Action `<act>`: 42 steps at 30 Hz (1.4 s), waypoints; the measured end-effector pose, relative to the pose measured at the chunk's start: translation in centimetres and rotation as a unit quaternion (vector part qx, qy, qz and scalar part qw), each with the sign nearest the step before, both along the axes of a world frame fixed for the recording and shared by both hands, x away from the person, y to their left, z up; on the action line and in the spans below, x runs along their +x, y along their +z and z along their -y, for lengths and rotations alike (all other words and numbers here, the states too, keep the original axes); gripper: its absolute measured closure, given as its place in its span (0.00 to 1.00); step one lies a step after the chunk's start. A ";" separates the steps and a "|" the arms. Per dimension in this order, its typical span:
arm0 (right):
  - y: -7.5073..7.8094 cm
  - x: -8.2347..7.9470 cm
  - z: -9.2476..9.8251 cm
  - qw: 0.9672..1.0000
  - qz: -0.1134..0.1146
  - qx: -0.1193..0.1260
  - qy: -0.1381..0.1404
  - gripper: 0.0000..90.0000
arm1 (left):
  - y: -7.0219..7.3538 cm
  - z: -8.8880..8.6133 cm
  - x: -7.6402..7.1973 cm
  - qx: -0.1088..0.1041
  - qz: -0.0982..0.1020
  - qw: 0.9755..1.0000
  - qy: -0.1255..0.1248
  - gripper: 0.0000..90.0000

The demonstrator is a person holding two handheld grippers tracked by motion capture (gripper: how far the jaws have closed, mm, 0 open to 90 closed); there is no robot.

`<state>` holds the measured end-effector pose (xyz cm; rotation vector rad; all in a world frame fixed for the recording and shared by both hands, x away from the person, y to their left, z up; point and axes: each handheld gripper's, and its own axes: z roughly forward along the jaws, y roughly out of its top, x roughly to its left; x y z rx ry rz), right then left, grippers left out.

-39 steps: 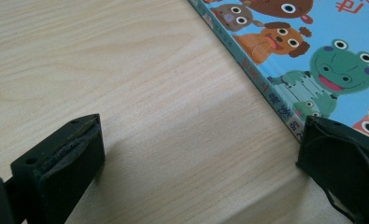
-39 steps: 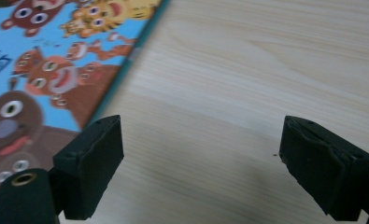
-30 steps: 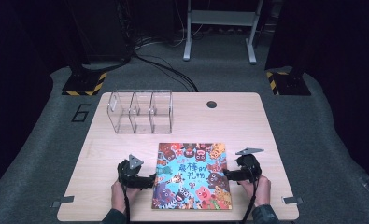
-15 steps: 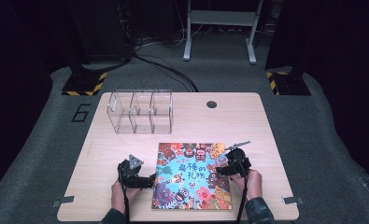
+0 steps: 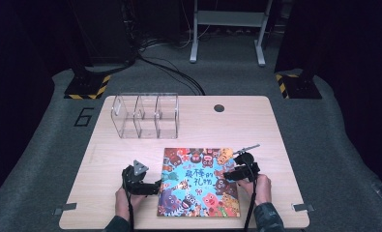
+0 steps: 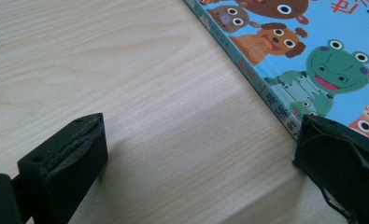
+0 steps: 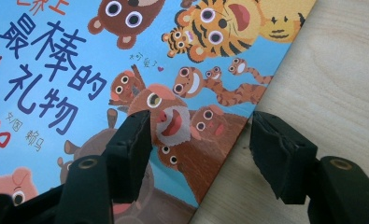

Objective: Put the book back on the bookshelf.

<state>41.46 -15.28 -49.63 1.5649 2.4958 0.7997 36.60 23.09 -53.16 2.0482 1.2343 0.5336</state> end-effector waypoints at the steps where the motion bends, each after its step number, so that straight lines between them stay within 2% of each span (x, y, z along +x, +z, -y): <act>1: 0.0 0.0 -0.1 1.000 0.000 -0.002 0.001 0.41 | 0.0 0.0 0.0 0.000 0.000 1.000 0.000 0.03; 8: 0.0 0.2 -0.1 1.000 0.000 -0.005 0.007 0.41 | 0.0 0.0 0.0 0.002 0.000 1.000 -0.002 0.03; 12: 0.1 0.1 0.2 1.000 -0.003 0.007 0.002 0.42 | 0.1 -0.1 0.0 0.005 -0.001 1.000 -0.004 0.03; 14: 0.0 0.2 0.3 1.000 0.005 0.011 0.004 0.42 | 0.1 -0.1 0.0 0.006 -0.001 1.000 -0.005 0.03; 15: 0.0 0.2 0.4 1.000 0.001 0.018 -0.003 0.42 | 0.1 -0.1 0.0 0.005 -0.001 1.000 -0.005 0.03; 16: 0.0 0.2 0.5 1.000 0.001 0.020 0.002 0.42 | 0.1 -0.1 0.0 0.005 -0.001 1.000 -0.005 0.03; 21: 0.1 0.2 1.2 0.999 0.000 0.054 -0.001 0.43 | 0.0 -0.1 0.0 0.004 0.001 1.000 -0.006 0.04; 23: 0.4 0.0 1.4 0.997 0.007 0.073 0.002 0.47 | 0.0 -0.1 0.0 0.003 0.001 1.000 -0.006 0.04; 24: 0.4 0.0 1.4 0.997 0.007 0.073 0.002 0.47 | 0.0 -0.1 0.0 0.003 0.001 1.000 -0.006 0.04; 25: 0.9 0.0 1.2 0.993 0.004 0.119 0.013 0.51 | 0.0 0.0 -0.1 -0.004 0.004 1.000 -0.004 0.05; 26: 1.2 0.0 0.9 0.993 0.005 0.120 0.016 0.51 | 0.0 0.0 -0.1 -0.005 0.004 1.000 -0.004 0.05; 27: 1.4 0.0 0.5 0.994 0.011 0.107 0.021 0.51 | 0.0 0.0 -0.1 -0.005 0.004 1.000 -0.005 0.05; 29: 1.8 0.1 -0.4 0.997 0.020 0.060 0.033 0.51 | 0.0 0.0 -0.1 -0.005 0.003 1.000 -0.006 0.06; 32: 1.4 0.5 -0.8 1.000 0.014 0.015 0.022 0.50 | 0.0 0.0 -0.1 -0.006 0.003 1.000 -0.006 0.06; 38: 0.7 0.2 0.2 1.000 0.004 0.005 0.003 0.48 | 0.0 0.0 -0.1 -0.007 0.003 1.000 -0.005 0.06; 41: 0.4 0.2 0.2 1.000 -0.003 -0.009 0.012 0.47 | 0.0 0.0 -0.1 -0.007 0.003 1.000 -0.005 0.06; 42: 0.3 0.2 0.1 1.000 -0.006 -0.006 0.009 0.46 | 0.0 0.0 -0.1 -0.006 0.003 1.000 -0.006 0.06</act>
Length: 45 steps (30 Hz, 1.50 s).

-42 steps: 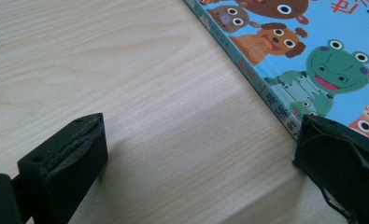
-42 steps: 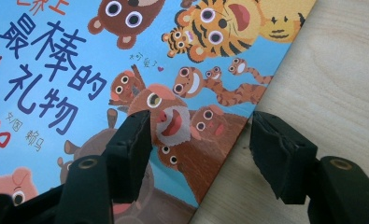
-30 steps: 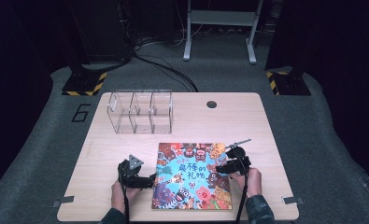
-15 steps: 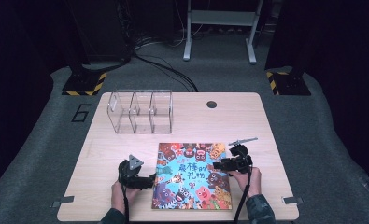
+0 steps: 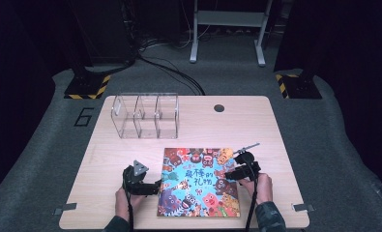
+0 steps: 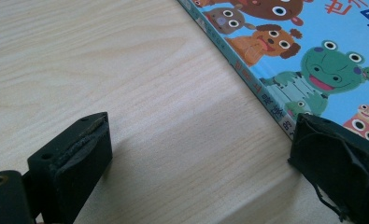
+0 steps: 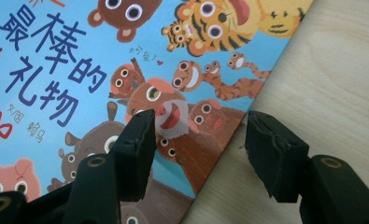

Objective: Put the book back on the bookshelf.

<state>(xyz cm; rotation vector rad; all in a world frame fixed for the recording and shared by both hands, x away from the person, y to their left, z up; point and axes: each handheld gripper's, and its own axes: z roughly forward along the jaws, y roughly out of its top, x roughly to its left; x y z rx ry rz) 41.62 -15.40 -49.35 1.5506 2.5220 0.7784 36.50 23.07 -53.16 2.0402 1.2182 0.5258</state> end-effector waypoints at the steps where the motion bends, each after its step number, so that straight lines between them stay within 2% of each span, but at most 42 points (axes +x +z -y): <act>1: -0.1 0.0 0.0 1.000 -0.003 0.001 0.001 0.45 | 0.0 0.0 0.0 0.000 0.000 1.000 0.000 0.06; 7: 0.1 0.5 -0.2 1.000 -0.027 -0.003 0.007 0.43 | 0.0 0.0 0.0 -0.001 0.000 1.000 0.000 0.06; 12: 0.2 0.8 -0.5 0.999 -0.034 -0.011 0.011 0.41 | 0.0 0.0 0.0 0.000 0.000 1.000 0.000 0.06; 13: 0.1 0.7 -0.3 1.000 -0.027 -0.003 0.016 0.42 | 0.0 0.0 0.0 0.000 0.000 1.000 0.000 0.06; 17: 0.0 0.6 0.0 1.000 -0.026 0.015 0.005 0.42 | 0.0 0.0 0.0 0.000 0.000 1.000 0.000 0.06; 18: 0.0 0.6 0.2 1.000 -0.022 0.018 0.010 0.42 | 0.0 0.0 0.0 0.000 0.000 1.000 0.000 0.06; 25: 0.6 0.2 0.2 1.000 -0.007 0.023 -0.001 0.43 | 0.0 0.0 0.0 0.001 0.001 1.000 -0.001 0.06; 26: 0.6 0.2 0.2 1.000 -0.005 0.026 -0.006 0.43 | 0.0 0.0 0.0 0.001 0.001 1.000 0.000 0.06; 30: 1.1 -0.1 0.7 0.999 0.004 0.043 0.001 0.43 | 0.0 0.0 0.0 0.001 0.001 1.000 0.000 0.06; 33: 1.8 -0.3 1.1 0.997 0.025 0.069 -0.005 0.45 | 0.0 0.0 0.0 0.001 0.000 1.000 0.000 0.06; 36: 2.2 -0.4 1.2 0.996 0.034 0.076 -0.005 0.45 | 0.0 0.0 0.0 0.001 0.000 1.000 0.000 0.06; 41: 2.8 -0.5 0.9 0.996 0.041 0.083 -0.012 0.45 | 0.0 0.0 0.0 0.001 0.001 1.000 0.000 0.06; 45: 2.8 -0.2 0.9 0.994 0.042 0.104 -0.013 0.44 | 0.0 0.0 0.0 0.001 0.001 1.000 -0.001 0.06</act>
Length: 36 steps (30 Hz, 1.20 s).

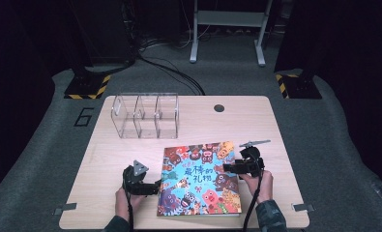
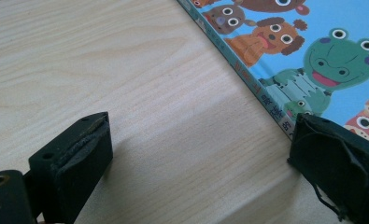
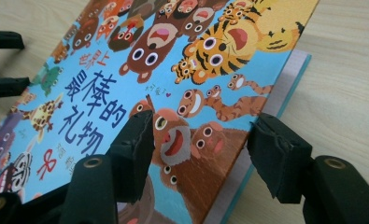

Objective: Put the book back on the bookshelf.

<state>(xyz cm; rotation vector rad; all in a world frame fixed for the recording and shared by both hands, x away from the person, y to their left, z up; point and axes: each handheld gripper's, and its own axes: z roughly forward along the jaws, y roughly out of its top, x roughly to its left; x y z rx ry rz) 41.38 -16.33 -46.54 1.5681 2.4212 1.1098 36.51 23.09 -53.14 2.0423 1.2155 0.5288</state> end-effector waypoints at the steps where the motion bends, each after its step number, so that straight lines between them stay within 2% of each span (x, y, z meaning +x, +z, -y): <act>1: 0.0 0.1 -0.1 1.000 -0.001 0.008 -0.001 0.43 | 0.0 0.0 0.0 0.000 0.000 1.000 0.000 0.06; 4: 0.0 0.5 -0.5 1.000 0.004 0.019 0.011 0.38 | 0.0 0.0 0.0 0.000 0.000 1.000 0.000 0.06; 9: 0.2 0.7 -0.8 1.000 0.011 0.013 0.025 0.39 | 0.0 0.0 0.0 0.000 0.000 1.000 -0.001 0.07; 12: 0.5 0.9 -1.0 0.999 0.004 0.020 0.025 0.39 | 0.0 0.0 0.0 0.000 0.000 1.000 -0.001 0.07; 17: 0.5 1.2 -1.3 1.000 0.005 0.014 0.026 0.42 | 0.0 0.0 0.0 0.000 0.001 1.000 0.000 0.07; 19: 0.6 1.2 -1.4 1.000 -0.003 0.025 0.018 0.44 | 0.0 0.0 0.0 0.000 0.001 1.000 -0.001 0.07; 23: 0.5 1.2 -1.1 0.999 0.000 0.036 0.012 0.47 | 0.1 -0.1 0.0 0.000 -0.003 1.000 -0.005 0.07; 25: 0.4 1.2 -1.1 0.999 -0.008 0.038 0.006 0.48 | 0.1 -0.2 -0.1 -0.015 0.000 1.000 -0.002 0.06; 27: 0.3 1.2 -1.0 0.999 -0.004 0.040 0.007 0.48 | 0.2 -0.2 -0.2 -0.029 0.009 1.000 0.006 0.04; 29: 0.2 1.2 -1.0 0.999 -0.008 0.041 0.005 0.48 | 0.4 0.0 -0.2 -0.042 0.005 0.999 0.000 0.03; 31: 0.2 1.3 -1.0 0.999 -0.007 0.040 0.005 0.48 | 0.3 0.5 -0.1 -0.045 -0.003 0.999 -0.009 0.03; 32: 0.1 1.3 -0.9 0.999 -0.006 0.038 0.006 0.48 | 0.2 0.5 -0.1 -0.050 0.001 0.999 -0.007 0.02; 36: 0.4 1.3 -1.1 0.999 -0.010 0.038 0.005 0.48 | 0.1 0.3 0.3 -0.066 -0.013 0.998 -0.011 0.03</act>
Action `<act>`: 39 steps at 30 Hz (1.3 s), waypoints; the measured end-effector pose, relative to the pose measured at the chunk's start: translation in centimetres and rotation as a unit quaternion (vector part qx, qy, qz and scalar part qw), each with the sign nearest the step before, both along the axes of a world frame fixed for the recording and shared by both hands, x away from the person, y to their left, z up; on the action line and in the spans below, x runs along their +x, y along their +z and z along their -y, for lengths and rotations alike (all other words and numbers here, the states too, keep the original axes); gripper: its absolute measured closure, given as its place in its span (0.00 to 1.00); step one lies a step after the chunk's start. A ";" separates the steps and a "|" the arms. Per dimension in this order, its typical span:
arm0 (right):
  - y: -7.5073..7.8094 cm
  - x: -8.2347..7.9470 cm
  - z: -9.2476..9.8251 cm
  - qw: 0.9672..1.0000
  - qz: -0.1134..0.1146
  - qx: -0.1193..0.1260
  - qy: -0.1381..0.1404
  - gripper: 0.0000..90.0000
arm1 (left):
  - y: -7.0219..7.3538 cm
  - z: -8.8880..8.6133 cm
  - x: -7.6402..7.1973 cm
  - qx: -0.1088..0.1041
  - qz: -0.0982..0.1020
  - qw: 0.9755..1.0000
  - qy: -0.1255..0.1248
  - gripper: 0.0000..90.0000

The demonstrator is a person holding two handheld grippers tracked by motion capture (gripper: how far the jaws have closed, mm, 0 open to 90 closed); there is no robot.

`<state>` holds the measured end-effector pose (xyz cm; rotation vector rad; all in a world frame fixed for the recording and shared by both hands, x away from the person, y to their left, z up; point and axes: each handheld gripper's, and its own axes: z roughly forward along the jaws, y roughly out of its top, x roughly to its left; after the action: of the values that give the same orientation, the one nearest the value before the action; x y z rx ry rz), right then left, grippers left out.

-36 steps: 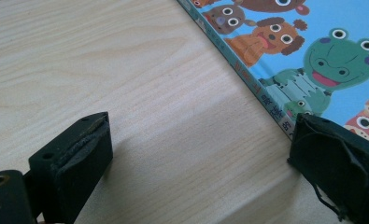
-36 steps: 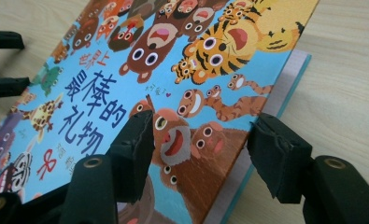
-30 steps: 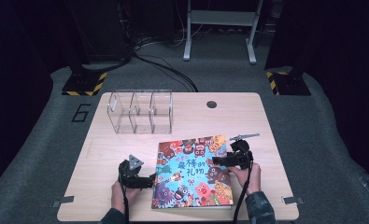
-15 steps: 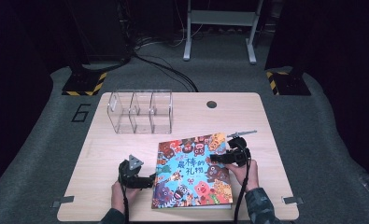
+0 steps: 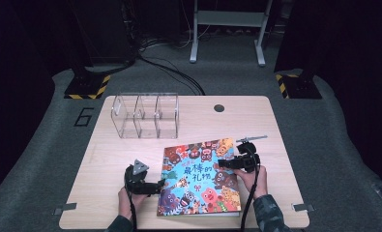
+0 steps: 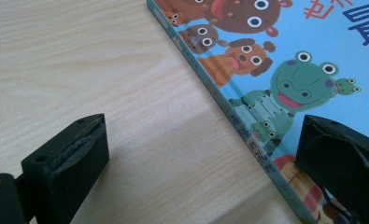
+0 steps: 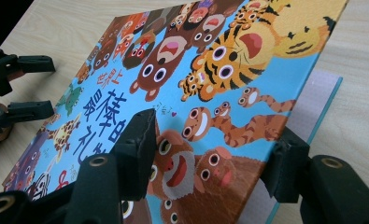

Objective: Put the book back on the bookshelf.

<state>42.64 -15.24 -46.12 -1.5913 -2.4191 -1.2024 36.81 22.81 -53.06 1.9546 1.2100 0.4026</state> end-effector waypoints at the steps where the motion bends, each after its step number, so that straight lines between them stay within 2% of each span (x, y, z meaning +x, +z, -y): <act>1: 0.0 0.0 0.0 1.000 0.000 -0.002 0.001 0.48 | 0.0 0.0 0.1 0.001 0.002 1.000 -0.002 0.03; 4: 0.2 0.2 -0.1 1.000 0.001 -0.008 0.005 0.47 | 0.0 0.0 0.1 0.001 0.000 1.000 -0.005 0.03; 6: 0.5 0.2 -0.3 1.000 -0.008 -0.008 0.002 0.47 | 0.0 0.0 0.1 0.001 0.000 1.000 -0.006 0.03; 13: 1.1 1.1 -1.3 0.999 -0.002 -0.037 0.013 0.39 | 0.0 -0.1 0.1 0.001 0.000 1.000 -0.011 0.03; 20: 1.1 2.2 -1.5 1.000 0.001 -0.015 0.011 0.37 | 0.0 -0.1 0.1 0.002 0.000 1.000 -0.013 0.03; 22: 1.1 2.5 -1.5 1.000 -0.001 -0.017 0.015 0.40 | 0.0 -0.1 0.1 0.002 0.001 1.000 -0.012 0.03; 23: 1.1 2.7 -1.4 1.000 0.005 -0.013 0.016 0.42 | 0.0 -0.1 0.1 0.001 0.001 1.000 -0.012 0.03; 24: 1.2 2.8 -1.4 1.000 -0.001 -0.008 0.013 0.42 | 0.0 -0.1 0.1 0.001 0.001 1.000 -0.012 0.03; 27: 1.2 3.4 -1.4 1.000 0.001 0.005 0.016 0.43 | 0.0 -0.2 0.1 0.001 -0.001 1.000 -0.014 0.03; 29: 1.1 3.7 -1.7 1.000 0.004 0.006 0.020 0.44 | 0.0 -0.2 0.1 0.002 -0.002 1.000 -0.015 0.03; 32: 1.1 4.0 -2.4 1.000 0.002 -0.006 0.027 0.46 | 0.0 -0.2 0.1 -0.001 0.000 1.000 -0.015 0.03; 35: 1.2 4.0 -2.2 1.000 0.011 0.008 0.028 0.50 | 0.0 -0.2 0.1 -0.001 0.000 1.000 -0.016 0.03; 39: 1.0 4.0 -1.8 1.000 0.005 0.017 0.026 0.52 | 0.0 -0.2 0.1 -0.001 0.000 1.000 -0.016 0.03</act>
<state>46.68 -13.39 -45.16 -1.5085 -2.4161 -1.2376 36.89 23.00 -53.06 1.9700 1.1772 0.3837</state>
